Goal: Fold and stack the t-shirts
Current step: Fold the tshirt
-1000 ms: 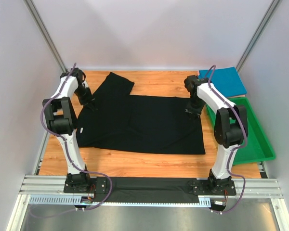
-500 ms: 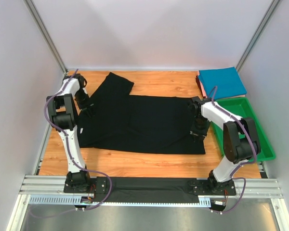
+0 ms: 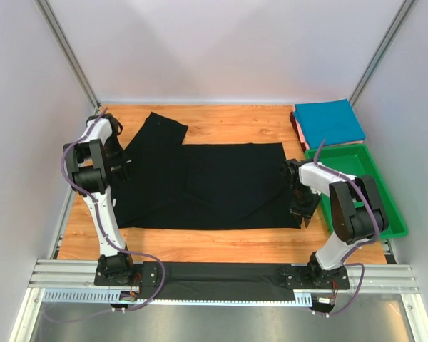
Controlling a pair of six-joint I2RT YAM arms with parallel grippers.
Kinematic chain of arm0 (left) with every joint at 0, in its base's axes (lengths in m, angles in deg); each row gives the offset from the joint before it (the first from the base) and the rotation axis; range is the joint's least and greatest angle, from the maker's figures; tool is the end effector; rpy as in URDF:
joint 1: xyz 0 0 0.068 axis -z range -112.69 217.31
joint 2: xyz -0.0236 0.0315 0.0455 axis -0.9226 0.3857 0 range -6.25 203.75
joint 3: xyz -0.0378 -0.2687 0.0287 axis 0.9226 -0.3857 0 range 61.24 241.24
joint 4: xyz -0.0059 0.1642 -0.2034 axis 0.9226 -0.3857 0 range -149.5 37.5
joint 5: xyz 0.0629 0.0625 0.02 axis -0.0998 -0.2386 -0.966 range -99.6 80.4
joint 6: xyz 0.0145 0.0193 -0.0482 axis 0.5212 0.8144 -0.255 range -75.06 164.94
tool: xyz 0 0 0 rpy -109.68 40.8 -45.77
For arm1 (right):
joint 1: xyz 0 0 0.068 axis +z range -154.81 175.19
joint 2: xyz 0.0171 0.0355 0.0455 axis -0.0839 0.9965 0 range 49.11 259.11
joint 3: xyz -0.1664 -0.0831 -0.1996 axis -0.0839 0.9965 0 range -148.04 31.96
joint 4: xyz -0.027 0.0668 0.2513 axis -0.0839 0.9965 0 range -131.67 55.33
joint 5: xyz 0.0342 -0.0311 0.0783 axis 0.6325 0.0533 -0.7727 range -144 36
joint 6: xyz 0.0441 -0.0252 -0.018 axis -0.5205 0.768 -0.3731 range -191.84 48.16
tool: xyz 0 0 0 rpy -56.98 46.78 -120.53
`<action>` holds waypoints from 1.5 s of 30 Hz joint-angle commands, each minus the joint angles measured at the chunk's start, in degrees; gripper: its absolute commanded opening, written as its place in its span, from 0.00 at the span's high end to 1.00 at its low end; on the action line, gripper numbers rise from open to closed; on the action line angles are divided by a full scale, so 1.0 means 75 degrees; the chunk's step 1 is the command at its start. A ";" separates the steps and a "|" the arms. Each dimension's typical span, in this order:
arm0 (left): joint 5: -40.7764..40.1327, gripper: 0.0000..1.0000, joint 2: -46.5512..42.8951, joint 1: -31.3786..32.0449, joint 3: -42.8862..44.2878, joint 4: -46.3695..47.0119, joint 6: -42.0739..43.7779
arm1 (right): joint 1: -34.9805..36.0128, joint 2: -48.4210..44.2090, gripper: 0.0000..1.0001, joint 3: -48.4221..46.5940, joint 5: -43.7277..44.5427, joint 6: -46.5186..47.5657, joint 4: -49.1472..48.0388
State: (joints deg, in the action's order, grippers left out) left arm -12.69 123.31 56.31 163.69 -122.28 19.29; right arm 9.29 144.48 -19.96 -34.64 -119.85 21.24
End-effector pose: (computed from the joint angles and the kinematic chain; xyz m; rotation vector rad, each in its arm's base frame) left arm 0.4123 0.0821 0.1501 0.9471 -2.8756 -0.1042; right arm 0.2294 0.0455 0.1482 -0.8045 -2.8913 0.6609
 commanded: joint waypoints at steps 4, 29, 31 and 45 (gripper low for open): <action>-0.0104 0.74 -0.0176 -0.0115 0.0352 -0.0117 -0.0025 | -0.0018 -0.0059 0.69 -0.0014 0.0478 -0.0524 -0.0094; 0.2556 0.41 0.1333 -0.0103 0.3930 0.3744 -0.0083 | -0.0018 0.3231 0.44 -0.8029 -0.3482 0.4162 -0.1943; 0.2592 0.41 0.1627 -0.0080 0.3987 0.4018 -0.0166 | -0.0030 0.3443 0.44 -0.8240 -0.3588 0.4303 -0.1990; 0.2943 0.45 0.2894 0.0249 0.4469 0.4440 -0.0119 | -0.0311 0.4744 0.44 -0.9073 -0.4409 0.3718 -0.2552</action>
State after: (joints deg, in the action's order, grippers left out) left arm 8.43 143.44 57.40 197.02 -89.89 16.97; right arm 6.74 179.67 -85.38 -65.35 -90.82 4.46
